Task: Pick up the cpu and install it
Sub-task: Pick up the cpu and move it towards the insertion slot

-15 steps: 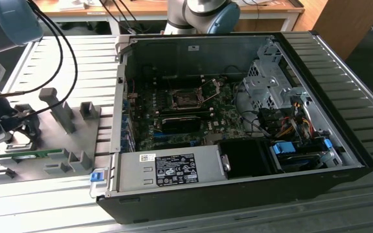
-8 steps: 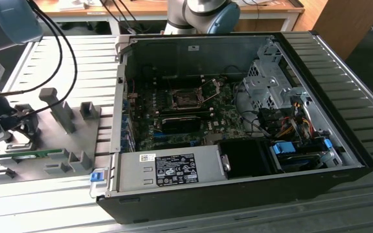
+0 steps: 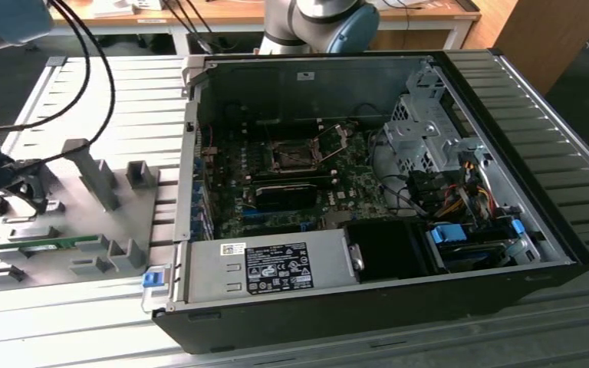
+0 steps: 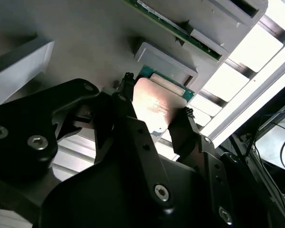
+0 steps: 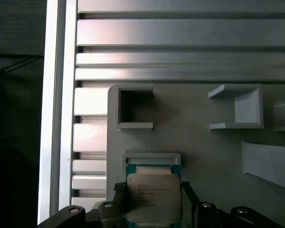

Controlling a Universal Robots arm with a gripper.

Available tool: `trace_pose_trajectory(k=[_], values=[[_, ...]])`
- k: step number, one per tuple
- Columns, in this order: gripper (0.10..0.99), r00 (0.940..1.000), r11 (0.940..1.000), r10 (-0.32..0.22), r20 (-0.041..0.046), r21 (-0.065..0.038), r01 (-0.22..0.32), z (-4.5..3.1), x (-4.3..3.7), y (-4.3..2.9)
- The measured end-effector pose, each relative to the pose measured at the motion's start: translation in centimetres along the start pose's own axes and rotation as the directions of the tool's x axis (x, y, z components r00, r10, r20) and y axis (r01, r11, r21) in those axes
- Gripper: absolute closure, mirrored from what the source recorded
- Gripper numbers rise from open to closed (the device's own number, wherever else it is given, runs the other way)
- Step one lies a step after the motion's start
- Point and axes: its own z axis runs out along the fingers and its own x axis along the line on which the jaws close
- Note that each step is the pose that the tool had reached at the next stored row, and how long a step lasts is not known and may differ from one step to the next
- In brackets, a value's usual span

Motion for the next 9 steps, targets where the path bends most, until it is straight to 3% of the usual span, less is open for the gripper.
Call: trace_pose_trajectory(k=[9], values=[[0.545, 1.0000, 1.0000, 0.000, -0.0032, -0.001, 0.000, -1.97, 0.04, 0.16]])
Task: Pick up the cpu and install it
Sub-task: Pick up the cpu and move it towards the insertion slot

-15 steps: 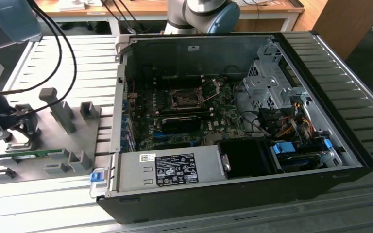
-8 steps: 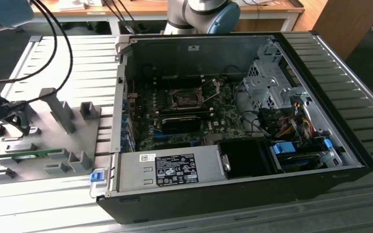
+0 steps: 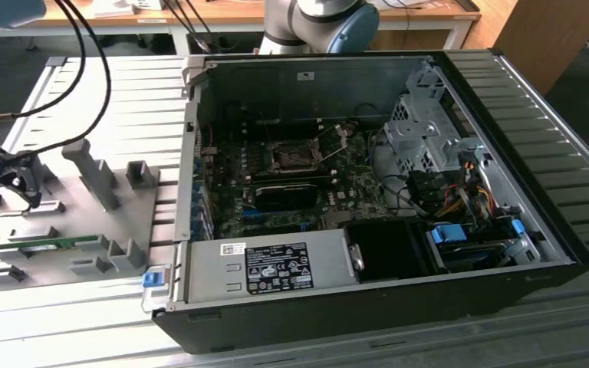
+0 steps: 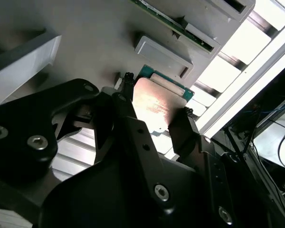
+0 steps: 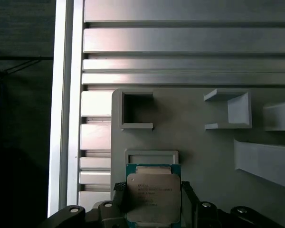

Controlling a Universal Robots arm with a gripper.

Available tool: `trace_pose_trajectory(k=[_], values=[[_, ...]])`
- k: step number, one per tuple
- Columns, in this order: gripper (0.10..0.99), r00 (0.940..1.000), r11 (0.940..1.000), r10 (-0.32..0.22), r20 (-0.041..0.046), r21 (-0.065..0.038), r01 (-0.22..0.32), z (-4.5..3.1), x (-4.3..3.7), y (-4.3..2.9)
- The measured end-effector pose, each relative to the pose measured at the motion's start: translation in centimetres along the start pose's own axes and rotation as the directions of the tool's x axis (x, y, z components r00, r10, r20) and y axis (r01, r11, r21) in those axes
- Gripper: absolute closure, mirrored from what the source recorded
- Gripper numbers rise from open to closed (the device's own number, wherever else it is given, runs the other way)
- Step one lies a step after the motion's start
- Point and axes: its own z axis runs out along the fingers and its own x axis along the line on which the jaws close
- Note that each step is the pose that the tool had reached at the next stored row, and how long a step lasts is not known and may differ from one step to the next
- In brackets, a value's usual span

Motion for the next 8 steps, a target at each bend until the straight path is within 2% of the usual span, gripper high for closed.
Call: trace_pose_trajectory(k=[2, 8], values=[[0.545, 1.0000, 1.0000, 0.000, -0.0012, -0.002, 0.000, -0.59, 0.01, 0.05], [0.545, 1.0000, 1.0000, 0.000, -0.0017, -0.010, 0.000, -1.60, 0.04, 0.13]])
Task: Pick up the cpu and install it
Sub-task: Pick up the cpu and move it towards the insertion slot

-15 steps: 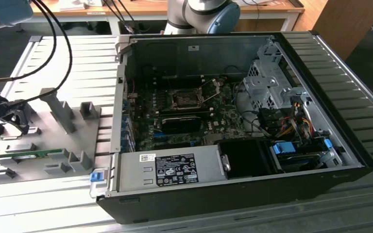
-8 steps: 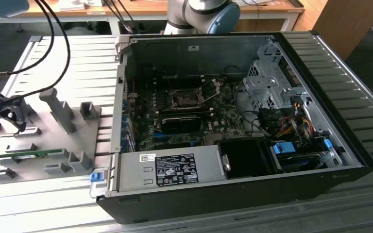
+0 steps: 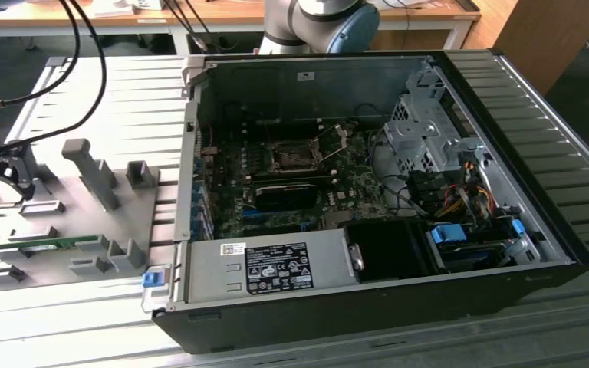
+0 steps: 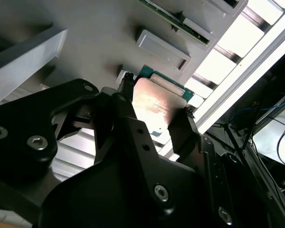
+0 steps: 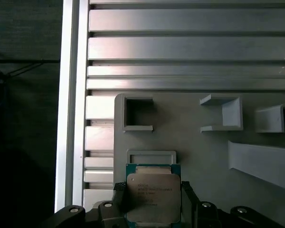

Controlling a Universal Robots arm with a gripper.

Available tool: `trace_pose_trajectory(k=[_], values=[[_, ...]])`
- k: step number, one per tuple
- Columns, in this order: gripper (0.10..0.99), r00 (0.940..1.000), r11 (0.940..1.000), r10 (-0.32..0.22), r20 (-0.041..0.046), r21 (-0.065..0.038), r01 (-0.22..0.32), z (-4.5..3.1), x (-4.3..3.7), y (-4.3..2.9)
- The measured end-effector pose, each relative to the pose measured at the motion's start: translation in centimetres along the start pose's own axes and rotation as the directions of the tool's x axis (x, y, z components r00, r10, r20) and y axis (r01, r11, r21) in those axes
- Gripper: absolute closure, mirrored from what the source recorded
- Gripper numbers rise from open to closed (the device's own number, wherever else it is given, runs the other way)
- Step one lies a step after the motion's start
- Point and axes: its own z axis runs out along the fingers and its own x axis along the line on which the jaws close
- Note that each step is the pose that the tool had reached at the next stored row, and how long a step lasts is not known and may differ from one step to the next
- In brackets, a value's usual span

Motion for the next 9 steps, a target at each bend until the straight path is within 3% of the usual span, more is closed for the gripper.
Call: trace_pose_trajectory(k=[9], values=[[0.545, 1.0000, 1.0000, 0.000, 0.0000, -0.002, 0.000, -0.95, 0.00, 0.09]])
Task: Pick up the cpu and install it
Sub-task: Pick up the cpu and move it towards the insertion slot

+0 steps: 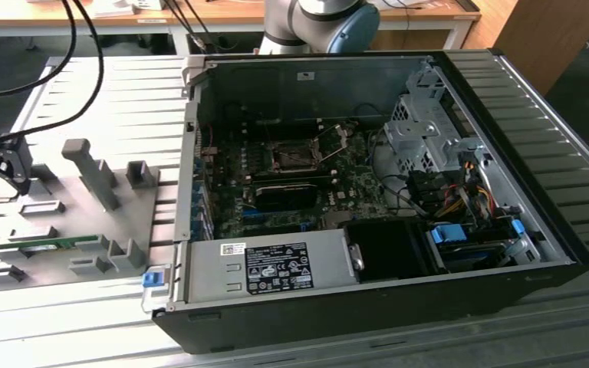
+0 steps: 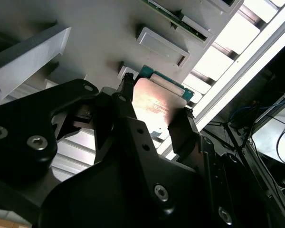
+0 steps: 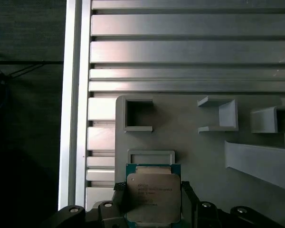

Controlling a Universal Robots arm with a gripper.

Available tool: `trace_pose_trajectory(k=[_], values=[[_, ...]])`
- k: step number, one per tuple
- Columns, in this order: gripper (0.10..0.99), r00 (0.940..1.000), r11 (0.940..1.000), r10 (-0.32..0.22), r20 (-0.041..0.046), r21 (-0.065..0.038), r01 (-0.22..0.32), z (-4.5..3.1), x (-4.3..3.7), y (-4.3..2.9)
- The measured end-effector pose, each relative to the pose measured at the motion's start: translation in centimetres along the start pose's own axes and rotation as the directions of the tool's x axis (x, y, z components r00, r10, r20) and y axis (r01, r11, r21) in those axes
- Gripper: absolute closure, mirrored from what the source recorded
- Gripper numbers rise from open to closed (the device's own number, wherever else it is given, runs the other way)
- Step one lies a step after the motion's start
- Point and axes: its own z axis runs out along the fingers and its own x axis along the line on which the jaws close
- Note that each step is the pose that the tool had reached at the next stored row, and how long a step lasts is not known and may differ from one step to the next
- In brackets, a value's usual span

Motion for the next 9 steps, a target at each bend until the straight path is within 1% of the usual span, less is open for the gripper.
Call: trace_pose_trajectory(k=[9], values=[[0.545, 1.0000, 1.0000, 0.001, 0.0000, 0.000, -0.001, -0.87, 0.00, 0.08]])
